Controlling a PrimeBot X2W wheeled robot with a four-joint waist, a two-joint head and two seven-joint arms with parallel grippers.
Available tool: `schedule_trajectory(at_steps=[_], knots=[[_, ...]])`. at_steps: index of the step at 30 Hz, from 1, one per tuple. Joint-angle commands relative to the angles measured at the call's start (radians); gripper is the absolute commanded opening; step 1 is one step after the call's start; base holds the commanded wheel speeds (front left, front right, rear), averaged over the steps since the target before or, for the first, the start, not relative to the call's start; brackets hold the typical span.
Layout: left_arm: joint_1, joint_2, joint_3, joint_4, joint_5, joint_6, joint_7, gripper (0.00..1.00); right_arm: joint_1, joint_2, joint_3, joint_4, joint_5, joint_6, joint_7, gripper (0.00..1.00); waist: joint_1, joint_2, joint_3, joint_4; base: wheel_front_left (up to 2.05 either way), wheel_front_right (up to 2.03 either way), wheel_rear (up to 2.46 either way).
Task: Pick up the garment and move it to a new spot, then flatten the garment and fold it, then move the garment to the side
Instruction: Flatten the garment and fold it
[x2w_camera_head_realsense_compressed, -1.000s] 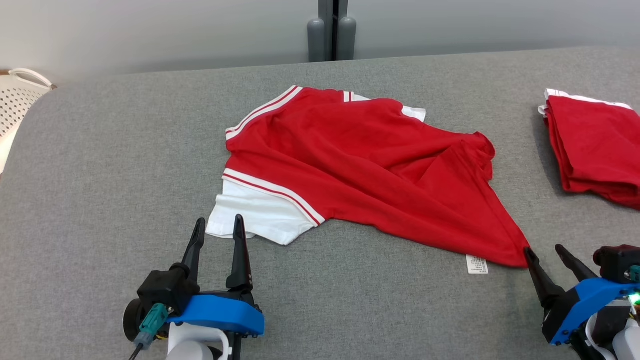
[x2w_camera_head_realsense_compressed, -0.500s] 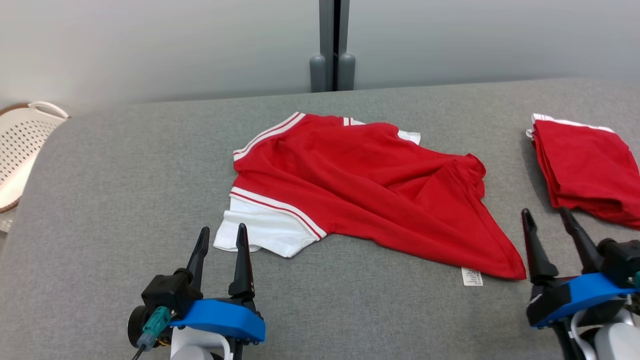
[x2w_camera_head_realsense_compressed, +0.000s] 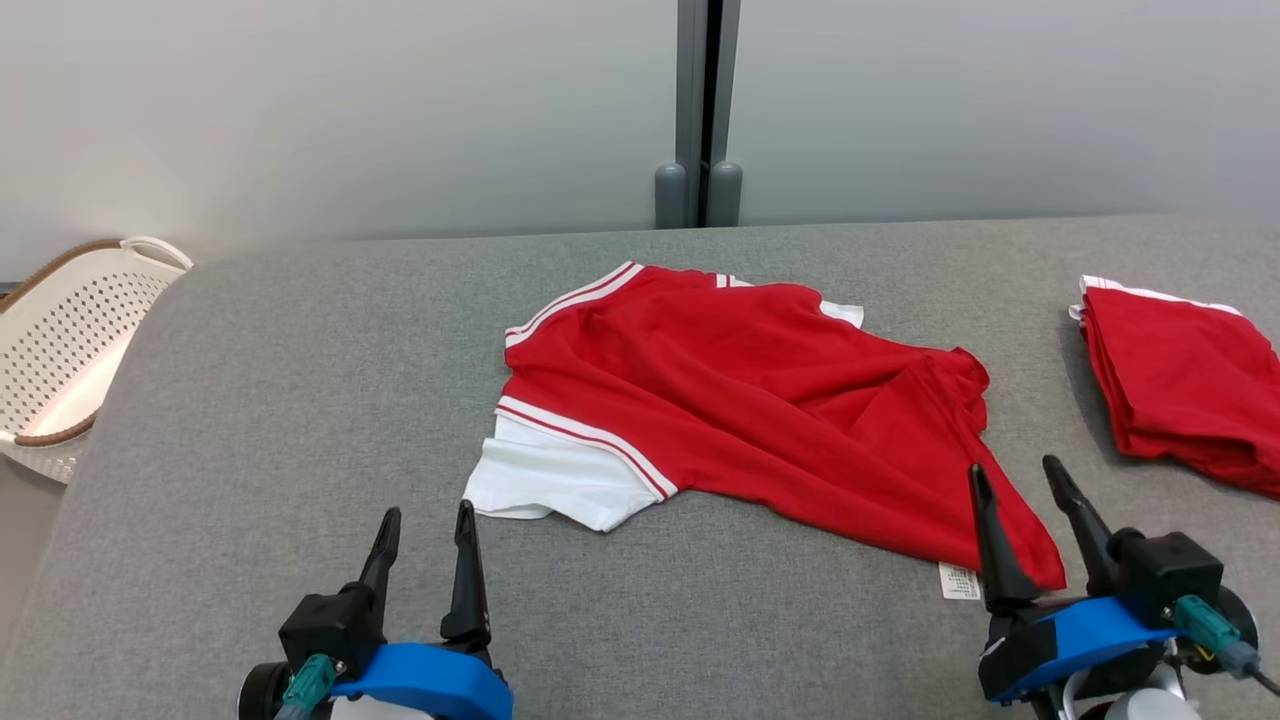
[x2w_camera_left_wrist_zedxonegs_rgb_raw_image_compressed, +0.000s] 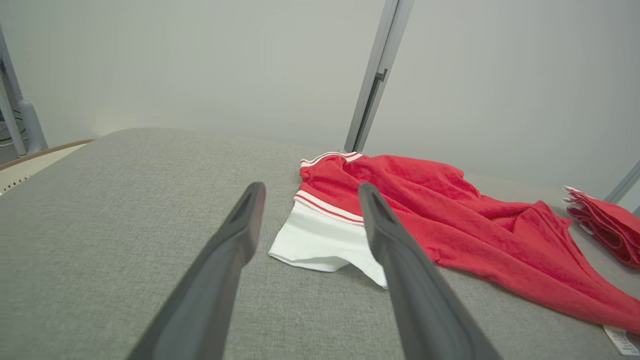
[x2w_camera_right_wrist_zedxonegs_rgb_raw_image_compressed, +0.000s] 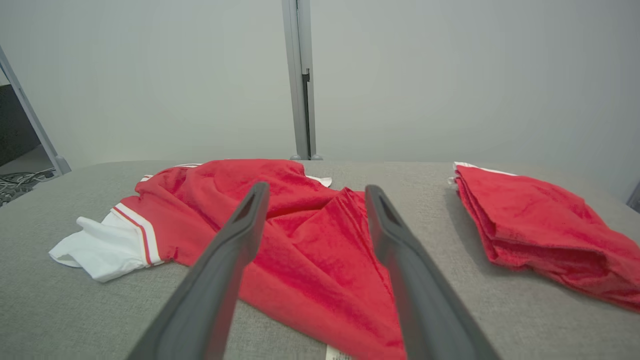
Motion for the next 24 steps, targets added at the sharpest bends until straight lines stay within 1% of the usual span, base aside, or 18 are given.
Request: schedule_trajectory(at_steps=[1,4,11,24], knots=[[0.009,0.002,0.004,0.006,0.001,-0.003,-0.003,1.00,0.017,0.008,0.002,0.014,-0.010,0.000,-0.013,1.00,0.0001,0.0001,-0.006,0.002,0.00,0.00,0.00],[0.017,0.001,0.008,0.010,0.001,-0.005,-0.003,1.00,0.013,0.011,0.009,0.037,-0.018,0.000,-0.019,1.00,0.0001,0.0001,-0.011,0.005,0.00,0.00,0.00],[0.010,-0.001,0.002,0.019,0.010,-0.005,-0.003,1.00,-0.012,0.012,0.034,0.073,0.015,0.000,-0.029,1.00,0.0001,0.0001,-0.009,0.008,0.00,0.00,0.00],[-0.010,0.001,-0.003,0.029,0.022,-0.008,-0.003,1.00,-0.035,0.012,0.037,0.095,0.015,0.000,-0.043,1.00,0.0001,0.0001,0.013,0.008,0.00,0.00,0.00]])
